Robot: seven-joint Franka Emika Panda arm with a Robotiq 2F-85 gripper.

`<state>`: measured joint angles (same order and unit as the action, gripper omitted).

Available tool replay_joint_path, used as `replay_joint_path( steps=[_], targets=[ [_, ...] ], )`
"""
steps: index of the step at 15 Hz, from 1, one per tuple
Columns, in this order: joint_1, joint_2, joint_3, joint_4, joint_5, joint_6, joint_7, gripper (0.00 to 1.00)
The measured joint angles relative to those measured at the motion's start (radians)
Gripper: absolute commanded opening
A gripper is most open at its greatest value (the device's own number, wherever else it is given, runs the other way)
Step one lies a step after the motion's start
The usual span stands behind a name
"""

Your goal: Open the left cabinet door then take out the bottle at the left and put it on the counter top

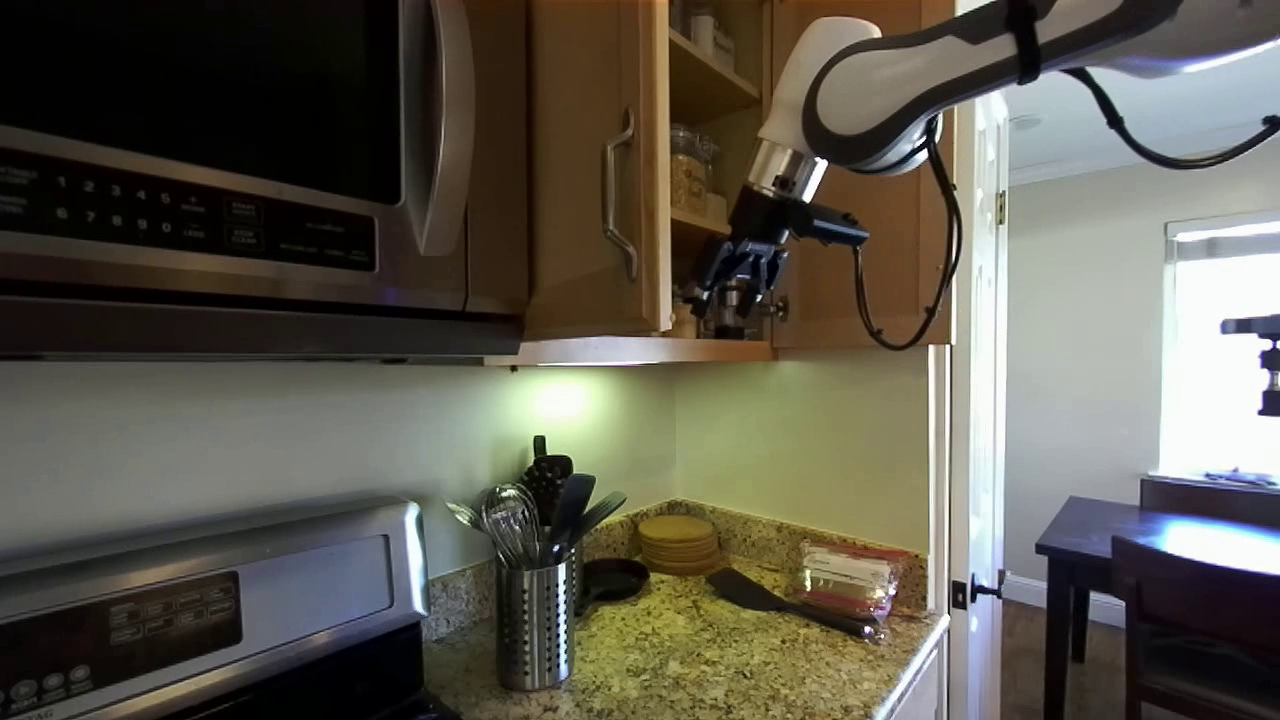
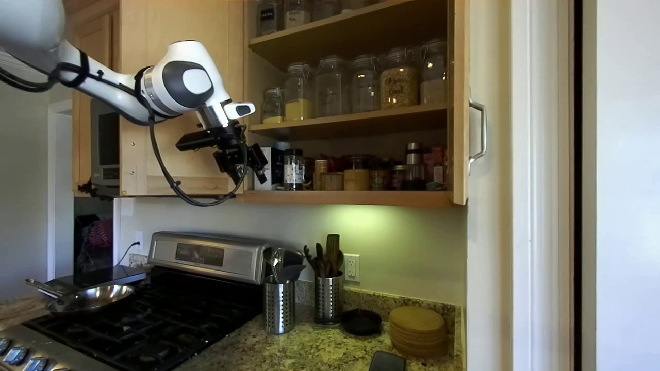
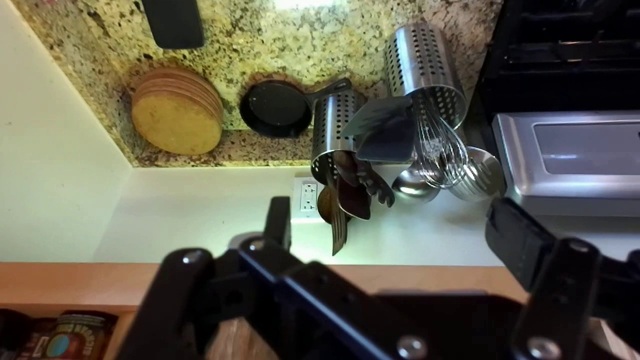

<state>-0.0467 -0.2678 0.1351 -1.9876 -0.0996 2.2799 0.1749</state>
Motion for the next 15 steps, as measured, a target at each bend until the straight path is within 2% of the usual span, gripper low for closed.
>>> replay_joint_path(
  steps=[10,15],
  targets=[
    [0.039,0.294,-0.015,0.375,0.004,0.001,-0.109,1.0],
    [0.054,0.412,-0.018,0.509,0.004,0.001,-0.13,1.0]
  ],
)
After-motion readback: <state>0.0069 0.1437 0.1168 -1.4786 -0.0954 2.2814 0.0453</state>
